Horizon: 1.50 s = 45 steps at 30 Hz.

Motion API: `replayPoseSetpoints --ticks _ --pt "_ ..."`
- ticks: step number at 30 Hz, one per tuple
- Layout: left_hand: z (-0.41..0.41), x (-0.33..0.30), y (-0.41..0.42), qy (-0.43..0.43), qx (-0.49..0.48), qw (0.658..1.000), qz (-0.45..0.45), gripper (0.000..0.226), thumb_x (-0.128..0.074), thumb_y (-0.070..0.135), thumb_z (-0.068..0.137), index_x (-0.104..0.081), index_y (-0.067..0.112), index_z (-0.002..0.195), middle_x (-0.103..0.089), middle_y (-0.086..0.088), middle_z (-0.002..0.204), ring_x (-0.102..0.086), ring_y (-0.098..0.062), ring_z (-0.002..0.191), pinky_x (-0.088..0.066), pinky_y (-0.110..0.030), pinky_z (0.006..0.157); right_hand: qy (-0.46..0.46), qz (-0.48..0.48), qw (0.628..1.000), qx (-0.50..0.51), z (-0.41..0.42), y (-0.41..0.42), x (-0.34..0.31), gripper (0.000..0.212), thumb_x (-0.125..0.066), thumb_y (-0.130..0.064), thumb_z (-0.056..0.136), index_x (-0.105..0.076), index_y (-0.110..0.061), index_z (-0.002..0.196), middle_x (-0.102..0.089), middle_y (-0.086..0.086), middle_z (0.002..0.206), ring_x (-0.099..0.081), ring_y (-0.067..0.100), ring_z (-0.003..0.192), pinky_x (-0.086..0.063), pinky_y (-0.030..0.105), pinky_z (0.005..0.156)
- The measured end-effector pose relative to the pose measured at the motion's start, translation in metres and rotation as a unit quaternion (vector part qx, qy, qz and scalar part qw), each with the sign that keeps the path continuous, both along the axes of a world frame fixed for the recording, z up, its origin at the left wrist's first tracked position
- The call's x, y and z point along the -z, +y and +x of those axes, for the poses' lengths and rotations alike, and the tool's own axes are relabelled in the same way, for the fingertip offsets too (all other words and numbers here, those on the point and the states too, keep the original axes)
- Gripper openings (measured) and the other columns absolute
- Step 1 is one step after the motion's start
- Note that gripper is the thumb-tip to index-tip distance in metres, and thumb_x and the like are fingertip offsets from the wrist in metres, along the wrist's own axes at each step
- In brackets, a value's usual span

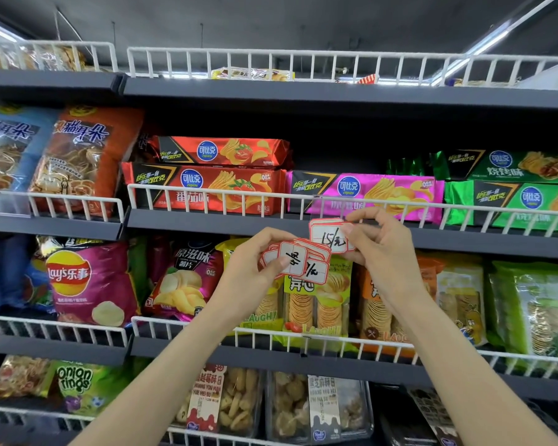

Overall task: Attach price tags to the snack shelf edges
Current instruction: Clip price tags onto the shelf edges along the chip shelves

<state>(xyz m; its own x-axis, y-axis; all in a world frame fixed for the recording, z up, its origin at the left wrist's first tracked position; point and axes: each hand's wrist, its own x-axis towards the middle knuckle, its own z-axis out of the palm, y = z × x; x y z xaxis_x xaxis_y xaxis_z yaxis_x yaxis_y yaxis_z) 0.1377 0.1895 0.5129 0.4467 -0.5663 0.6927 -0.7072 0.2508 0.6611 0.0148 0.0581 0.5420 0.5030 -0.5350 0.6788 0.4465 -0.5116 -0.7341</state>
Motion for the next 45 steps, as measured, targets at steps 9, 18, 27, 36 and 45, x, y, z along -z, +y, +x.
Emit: replayPoseSetpoints --ticks 9,18,27,36,45 --pt "-0.002 -0.005 -0.012 0.04 0.003 0.999 0.01 0.033 -0.056 0.004 0.089 -0.054 0.035 0.102 -0.064 0.006 0.111 -0.06 -0.012 0.109 -0.052 -0.035 0.092 0.044 -0.029 0.998 -0.018 0.006 0.0 0.003 0.018 -0.042 -0.006 0.097 -0.052 -0.021 0.094 -0.068 0.005 0.086 -0.068 0.005 0.079 -0.055 0.018 0.06" --pt "-0.001 -0.009 -0.017 0.093 0.05 0.994 0.014 0.03 -0.057 0.001 0.089 -0.056 0.028 0.101 -0.069 0.005 0.101 -0.067 -0.008 0.092 -0.051 -0.018 0.067 0.052 -0.026 0.998 0.009 0.001 -0.007 0.0 0.013 -0.062 -0.005 0.085 -0.067 -0.014 0.094 -0.072 0.004 0.082 -0.069 0.008 0.073 -0.055 0.019 0.059" --pt "0.002 -0.028 -0.023 0.042 0.034 0.997 0.059 0.023 -0.055 0.003 0.09 -0.052 0.019 0.106 -0.068 0.001 0.107 -0.065 -0.012 0.095 -0.05 -0.015 0.062 0.072 -0.003 0.997 -0.008 -0.005 -0.016 -0.008 0.009 -0.053 -0.006 0.091 -0.057 -0.01 0.085 -0.073 0.0 0.074 -0.071 0.014 0.071 -0.058 0.024 0.064" --pt "0.001 -0.044 -0.039 -0.239 -0.133 0.943 0.189 0.077 -0.045 -0.002 0.092 -0.007 0.034 0.148 -0.044 0.004 0.083 -0.039 -0.008 0.073 -0.031 -0.018 0.064 -0.008 -0.049 0.988 0.148 -0.009 -0.04 -0.035 0.003 -0.049 -0.01 0.095 -0.05 -0.011 0.092 -0.065 0.006 0.098 -0.062 0.01 0.094 -0.059 0.024 0.063" --pt "-0.011 -0.039 -0.041 -0.19 -0.125 0.952 0.206 0.08 -0.045 0.003 0.094 0.009 0.027 0.147 -0.037 0.004 0.071 -0.038 -0.01 0.066 -0.033 -0.018 0.056 0.002 -0.079 0.982 0.171 0.004 -0.044 -0.034 0.004 -0.05 -0.01 0.094 -0.053 -0.01 0.097 -0.066 0.007 0.096 -0.062 0.008 0.09 -0.057 0.02 0.06"
